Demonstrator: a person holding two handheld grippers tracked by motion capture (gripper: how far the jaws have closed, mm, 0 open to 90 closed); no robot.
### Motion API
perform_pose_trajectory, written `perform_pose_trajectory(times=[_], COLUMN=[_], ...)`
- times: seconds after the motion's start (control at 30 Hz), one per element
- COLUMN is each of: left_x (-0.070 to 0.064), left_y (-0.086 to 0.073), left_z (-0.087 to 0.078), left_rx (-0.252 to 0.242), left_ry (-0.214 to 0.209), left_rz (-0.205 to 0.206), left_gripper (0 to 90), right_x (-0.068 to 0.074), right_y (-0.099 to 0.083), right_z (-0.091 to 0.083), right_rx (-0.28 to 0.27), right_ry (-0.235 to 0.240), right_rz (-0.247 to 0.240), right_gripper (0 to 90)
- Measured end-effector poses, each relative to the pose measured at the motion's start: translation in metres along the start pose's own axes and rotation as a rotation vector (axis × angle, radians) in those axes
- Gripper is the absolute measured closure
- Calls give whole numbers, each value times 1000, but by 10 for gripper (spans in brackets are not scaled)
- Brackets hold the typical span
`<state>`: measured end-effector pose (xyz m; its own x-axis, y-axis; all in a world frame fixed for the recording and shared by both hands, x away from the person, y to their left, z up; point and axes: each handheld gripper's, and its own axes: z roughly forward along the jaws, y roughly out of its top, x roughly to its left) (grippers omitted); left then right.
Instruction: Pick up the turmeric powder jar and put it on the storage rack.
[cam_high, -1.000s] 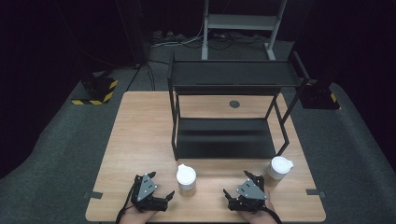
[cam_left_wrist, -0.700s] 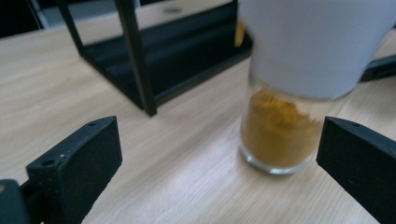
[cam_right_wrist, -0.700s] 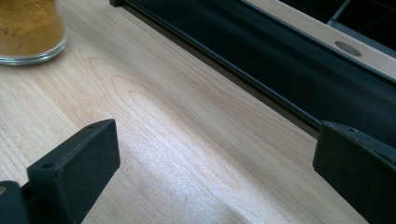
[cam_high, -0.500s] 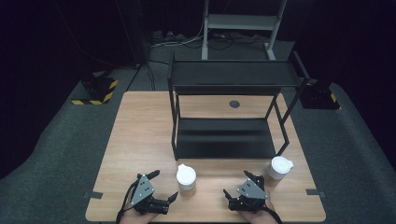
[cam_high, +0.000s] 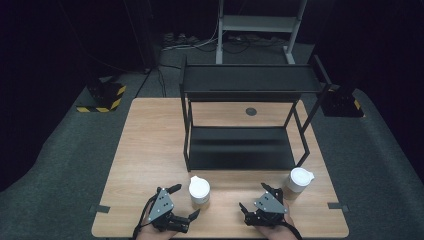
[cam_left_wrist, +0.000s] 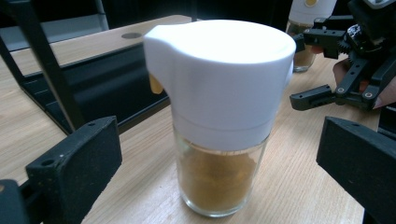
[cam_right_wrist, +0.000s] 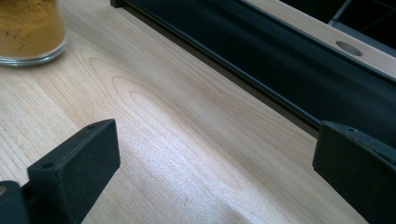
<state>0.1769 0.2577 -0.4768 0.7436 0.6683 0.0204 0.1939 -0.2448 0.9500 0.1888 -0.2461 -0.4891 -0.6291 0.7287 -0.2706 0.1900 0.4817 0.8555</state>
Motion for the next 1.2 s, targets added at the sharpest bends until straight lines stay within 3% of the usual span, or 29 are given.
perform_pose_trajectory(times=[0.03, 0.23, 0.53, 0.77, 1.0, 1.2], left_x=[2, 2, 2, 3, 2, -5], left_y=[1, 4, 6, 1, -8, -11], left_z=[3, 12, 24, 30, 33, 38], left_rx=[8, 23, 30, 14, -17, -38], left_ry=[-18, -37, -48, -59, -39, -3], left_rz=[-2, -3, -10, -32, -66, -31], left_gripper=[3, 3, 5, 83, 169, 215], right_x=[0, 0, 0, 0, -1, -1], right_y=[0, 1, 0, 0, 0, 0], right_z=[0, 0, 0, 0, 0, 0], right_rx=[0, 4, 0, 0, -1, -1], right_ry=[0, 2, 3, 4, 5, 6], right_rz=[-2, -5, -6, -6, -5, -2], right_gripper=[1, 1, 1, 2, 1, 1])
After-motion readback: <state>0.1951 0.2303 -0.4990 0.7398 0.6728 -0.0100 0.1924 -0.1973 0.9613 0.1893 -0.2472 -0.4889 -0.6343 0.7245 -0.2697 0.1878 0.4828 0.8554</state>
